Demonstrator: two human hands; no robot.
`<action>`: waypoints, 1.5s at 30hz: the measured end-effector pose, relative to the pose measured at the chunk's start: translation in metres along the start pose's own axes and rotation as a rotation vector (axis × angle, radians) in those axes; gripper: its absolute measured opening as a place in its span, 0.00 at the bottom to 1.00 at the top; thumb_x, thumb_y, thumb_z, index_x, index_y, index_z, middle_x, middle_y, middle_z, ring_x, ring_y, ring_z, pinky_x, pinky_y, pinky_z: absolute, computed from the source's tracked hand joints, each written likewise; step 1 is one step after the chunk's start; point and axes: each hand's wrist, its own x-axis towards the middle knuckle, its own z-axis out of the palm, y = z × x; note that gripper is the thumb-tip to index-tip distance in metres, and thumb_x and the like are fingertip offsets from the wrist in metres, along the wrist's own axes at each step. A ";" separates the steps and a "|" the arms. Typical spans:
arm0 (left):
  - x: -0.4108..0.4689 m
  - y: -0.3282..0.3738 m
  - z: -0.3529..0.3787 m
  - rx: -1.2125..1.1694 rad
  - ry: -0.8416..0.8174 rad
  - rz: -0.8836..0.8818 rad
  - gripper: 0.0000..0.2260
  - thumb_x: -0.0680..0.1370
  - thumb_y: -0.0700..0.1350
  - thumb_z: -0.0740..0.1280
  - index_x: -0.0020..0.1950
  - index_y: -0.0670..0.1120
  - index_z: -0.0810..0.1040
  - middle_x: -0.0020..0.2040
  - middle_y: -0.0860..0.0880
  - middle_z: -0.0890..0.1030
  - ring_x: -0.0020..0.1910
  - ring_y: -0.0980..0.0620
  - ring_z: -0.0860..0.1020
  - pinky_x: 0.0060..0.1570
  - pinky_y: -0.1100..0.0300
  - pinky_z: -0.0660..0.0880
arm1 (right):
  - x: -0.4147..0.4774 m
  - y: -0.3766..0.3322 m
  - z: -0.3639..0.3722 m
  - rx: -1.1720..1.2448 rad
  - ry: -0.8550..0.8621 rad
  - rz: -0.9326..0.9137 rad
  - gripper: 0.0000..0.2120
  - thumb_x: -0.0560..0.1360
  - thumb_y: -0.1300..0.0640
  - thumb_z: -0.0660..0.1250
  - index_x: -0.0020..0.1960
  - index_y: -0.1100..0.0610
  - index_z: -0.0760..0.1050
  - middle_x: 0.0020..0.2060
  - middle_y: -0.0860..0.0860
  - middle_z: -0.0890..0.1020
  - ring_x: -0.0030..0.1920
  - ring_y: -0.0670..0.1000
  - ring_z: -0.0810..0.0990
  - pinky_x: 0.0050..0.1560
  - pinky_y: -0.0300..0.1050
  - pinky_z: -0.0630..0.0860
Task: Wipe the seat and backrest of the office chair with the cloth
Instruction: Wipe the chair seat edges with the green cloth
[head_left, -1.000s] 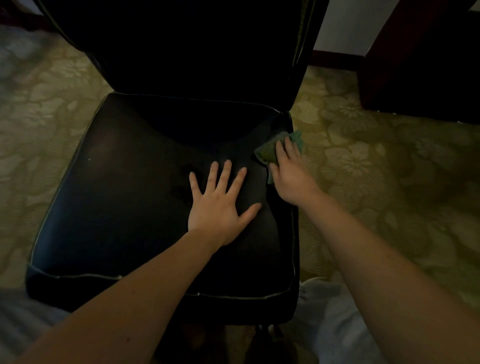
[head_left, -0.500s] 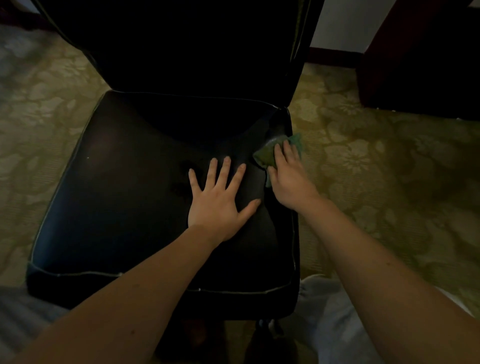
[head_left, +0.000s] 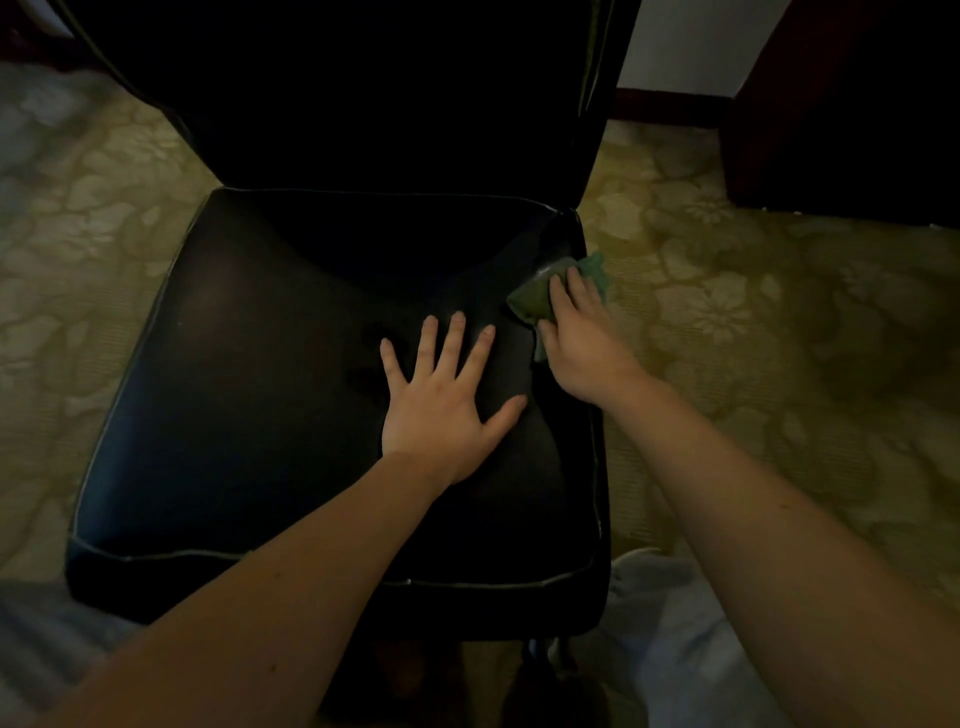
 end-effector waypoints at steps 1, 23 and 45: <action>0.001 0.001 0.001 -0.001 0.003 -0.005 0.37 0.77 0.74 0.41 0.82 0.58 0.40 0.83 0.50 0.42 0.81 0.44 0.39 0.75 0.31 0.41 | 0.003 -0.001 -0.001 0.003 -0.006 0.003 0.28 0.85 0.51 0.51 0.81 0.60 0.46 0.80 0.58 0.45 0.80 0.57 0.43 0.78 0.49 0.44; 0.001 0.003 0.003 0.000 0.040 -0.002 0.37 0.77 0.74 0.39 0.82 0.57 0.42 0.83 0.49 0.44 0.82 0.44 0.42 0.74 0.30 0.43 | -0.054 0.001 0.007 -0.036 -0.033 -0.057 0.29 0.85 0.51 0.50 0.80 0.60 0.44 0.80 0.56 0.44 0.80 0.55 0.42 0.77 0.46 0.43; 0.004 0.005 0.001 -0.017 0.042 -0.023 0.37 0.76 0.74 0.40 0.82 0.58 0.44 0.83 0.51 0.46 0.82 0.44 0.43 0.74 0.29 0.43 | -0.037 -0.002 0.009 0.056 0.016 0.028 0.28 0.85 0.53 0.51 0.80 0.61 0.45 0.80 0.58 0.45 0.80 0.56 0.43 0.78 0.47 0.45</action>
